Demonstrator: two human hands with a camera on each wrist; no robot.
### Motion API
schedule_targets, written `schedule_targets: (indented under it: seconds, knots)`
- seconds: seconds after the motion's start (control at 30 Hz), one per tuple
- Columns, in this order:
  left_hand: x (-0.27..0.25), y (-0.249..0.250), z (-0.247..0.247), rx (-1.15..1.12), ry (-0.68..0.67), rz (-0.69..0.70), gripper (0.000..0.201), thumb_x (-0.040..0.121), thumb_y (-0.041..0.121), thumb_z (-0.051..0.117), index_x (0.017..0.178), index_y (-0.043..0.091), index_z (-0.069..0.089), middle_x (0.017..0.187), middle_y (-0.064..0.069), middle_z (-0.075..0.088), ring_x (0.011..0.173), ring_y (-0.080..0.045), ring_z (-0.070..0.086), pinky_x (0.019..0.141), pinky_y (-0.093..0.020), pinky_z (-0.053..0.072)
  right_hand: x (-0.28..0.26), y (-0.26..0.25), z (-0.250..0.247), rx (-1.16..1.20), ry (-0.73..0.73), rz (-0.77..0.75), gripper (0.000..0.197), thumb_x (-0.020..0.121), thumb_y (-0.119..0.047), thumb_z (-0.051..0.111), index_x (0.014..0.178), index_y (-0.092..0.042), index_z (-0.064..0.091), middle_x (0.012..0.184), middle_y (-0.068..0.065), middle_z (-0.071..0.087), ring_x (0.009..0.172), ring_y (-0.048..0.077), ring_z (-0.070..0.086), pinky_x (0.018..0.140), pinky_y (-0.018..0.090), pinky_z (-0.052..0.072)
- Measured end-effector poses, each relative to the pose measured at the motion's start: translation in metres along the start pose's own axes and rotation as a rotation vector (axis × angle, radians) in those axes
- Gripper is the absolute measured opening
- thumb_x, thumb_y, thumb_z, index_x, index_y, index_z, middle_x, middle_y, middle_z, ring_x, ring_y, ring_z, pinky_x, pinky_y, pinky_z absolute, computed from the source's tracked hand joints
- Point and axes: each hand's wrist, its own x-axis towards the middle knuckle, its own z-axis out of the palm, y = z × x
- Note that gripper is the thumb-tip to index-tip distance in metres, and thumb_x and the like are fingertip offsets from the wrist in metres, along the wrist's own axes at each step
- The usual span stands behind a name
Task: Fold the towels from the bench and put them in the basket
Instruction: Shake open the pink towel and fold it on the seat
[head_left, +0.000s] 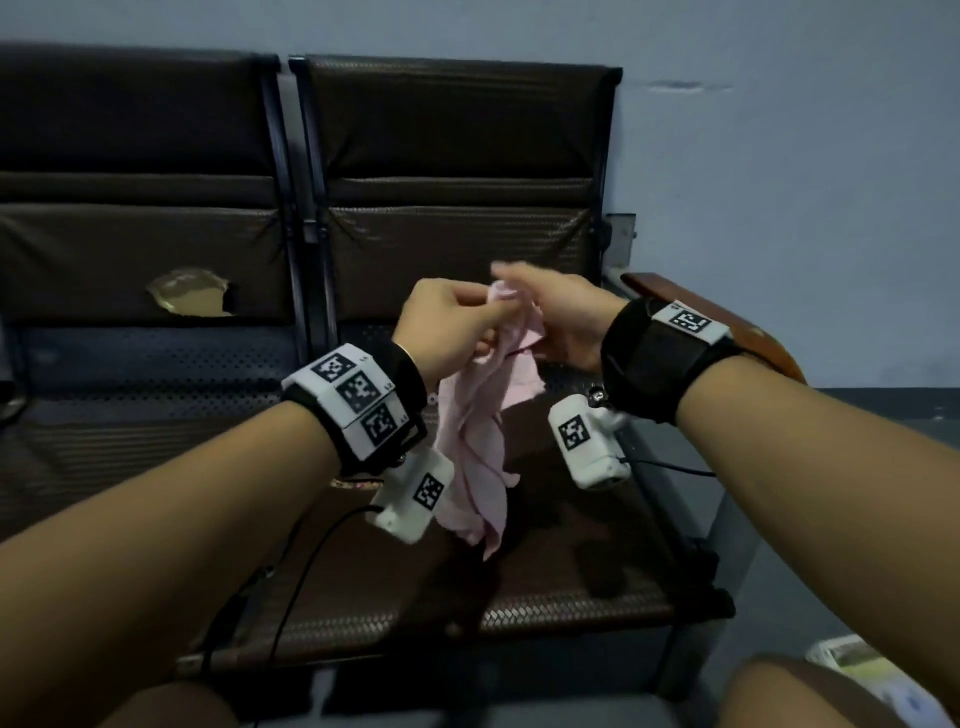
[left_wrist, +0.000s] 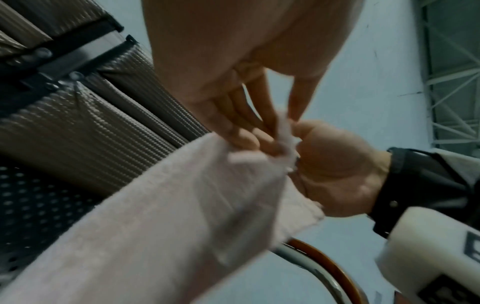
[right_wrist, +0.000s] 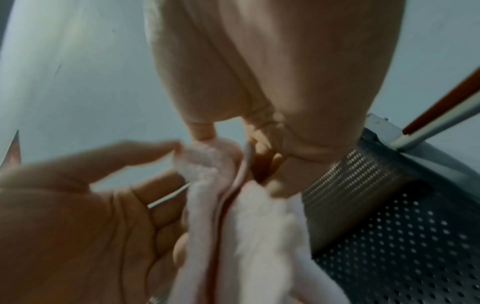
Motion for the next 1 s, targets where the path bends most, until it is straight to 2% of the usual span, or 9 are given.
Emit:
schedule_targets:
  seconds: [0.1, 0.2, 0.27, 0.37, 0.5, 0.63, 0.77, 0.93, 1.0]
  knots:
    - [0.005, 0.005, -0.014, -0.140, 0.031, -0.105, 0.027, 0.092, 0.021, 0.056, 0.086, 0.004, 0.075, 0.078, -0.009, 0.075, 0.061, -0.015, 0.065, 0.056, -0.023, 0.048, 0.003, -0.004, -0.005, -0.160, 0.127, -0.004, 0.011, 0.089, -0.007, 0.053, 0.087, -0.007, 0.064, 0.077, 0.011, 0.057, 0.066, 0.021, 0.056, 0.056, 0.029, 0.045]
    - [0.017, 0.000, -0.029, -0.007, 0.222, -0.070, 0.034, 0.083, 0.000, 0.054, 0.115, 0.006, 0.063, 0.102, -0.008, 0.070, 0.085, -0.016, 0.065, 0.074, -0.028, 0.051, 0.003, -0.007, -0.010, -0.286, 0.032, -0.061, 0.034, 0.078, 0.007, 0.042, 0.099, 0.000, 0.068, 0.087, 0.015, 0.064, 0.075, 0.021, 0.058, 0.064, 0.030, 0.045]
    - [0.022, -0.004, -0.036, -0.049, 0.075, -0.185, 0.065, 0.074, 0.001, 0.058, 0.138, 0.004, 0.049, 0.121, -0.012, 0.065, 0.105, -0.023, 0.063, 0.086, -0.031, 0.050, 0.002, -0.010, -0.010, -0.241, -0.056, -0.080, 0.048, 0.081, 0.009, 0.039, 0.109, -0.009, 0.073, 0.083, 0.007, 0.071, 0.065, 0.012, 0.066, 0.056, 0.023, 0.050]
    - [0.027, -0.006, -0.047, -0.135, -0.220, -0.299, 0.052, 0.070, 0.013, 0.064, 0.120, 0.001, 0.067, 0.110, -0.015, 0.071, 0.095, -0.027, 0.068, 0.073, -0.030, 0.054, 0.011, -0.009, -0.013, -0.225, -0.065, -0.131, 0.038, 0.084, 0.003, 0.042, 0.104, -0.008, 0.073, 0.083, 0.005, 0.068, 0.068, 0.015, 0.061, 0.054, 0.023, 0.048]
    - [0.046, -0.015, -0.050, -0.037, -0.112, -0.157, 0.018, 0.087, 0.016, 0.072, 0.105, 0.013, 0.077, 0.104, -0.008, 0.077, 0.094, -0.019, 0.074, 0.076, -0.030, 0.059, 0.028, -0.007, -0.039, -0.567, -0.053, -0.063, 0.028, 0.078, -0.044, 0.077, 0.091, -0.019, 0.075, 0.082, 0.000, 0.075, 0.068, 0.018, 0.070, 0.059, 0.031, 0.056]
    - [0.077, -0.028, -0.042, 0.376, 0.060, 0.012, 0.016, 0.089, 0.012, 0.064, 0.098, 0.009, 0.078, 0.101, -0.019, 0.075, 0.085, -0.018, 0.065, 0.081, -0.043, 0.057, 0.054, -0.007, -0.058, -1.004, 0.226, -0.109, 0.022, 0.071, -0.039, 0.083, 0.082, -0.022, 0.076, 0.071, -0.004, 0.070, 0.063, 0.013, 0.067, 0.052, 0.021, 0.046]
    - [0.104, -0.025, -0.038, 0.332, 0.237, 0.064, 0.016, 0.086, 0.017, 0.064, 0.093, 0.011, 0.077, 0.090, -0.014, 0.076, 0.078, -0.017, 0.064, 0.075, -0.041, 0.058, 0.075, -0.009, -0.062, -0.835, 0.442, -0.272, 0.011, 0.082, -0.029, 0.072, 0.072, -0.025, 0.069, 0.072, -0.002, 0.066, 0.078, 0.022, 0.066, 0.064, 0.025, 0.043]
    - [0.112, -0.029, -0.046, 0.153, 0.259, 0.041, 0.013, 0.083, 0.012, 0.071, 0.092, 0.004, 0.074, 0.088, -0.017, 0.073, 0.079, -0.017, 0.061, 0.075, -0.044, 0.058, 0.081, -0.001, -0.059, -0.671, 0.405, -0.394, 0.018, 0.090, -0.023, 0.057, 0.080, -0.023, 0.072, 0.073, -0.001, 0.066, 0.070, 0.014, 0.058, 0.061, 0.028, 0.045]
    - [0.101, -0.047, -0.052, 0.161, 0.202, -0.010, 0.012, 0.081, 0.010, 0.078, 0.090, 0.006, 0.072, 0.078, -0.006, 0.069, 0.075, -0.012, 0.060, 0.069, -0.032, 0.056, 0.076, 0.014, -0.059, -0.700, 0.308, -0.357, 0.019, 0.091, -0.022, 0.057, 0.080, -0.020, 0.072, 0.073, 0.002, 0.066, 0.069, 0.015, 0.058, 0.064, 0.031, 0.047]
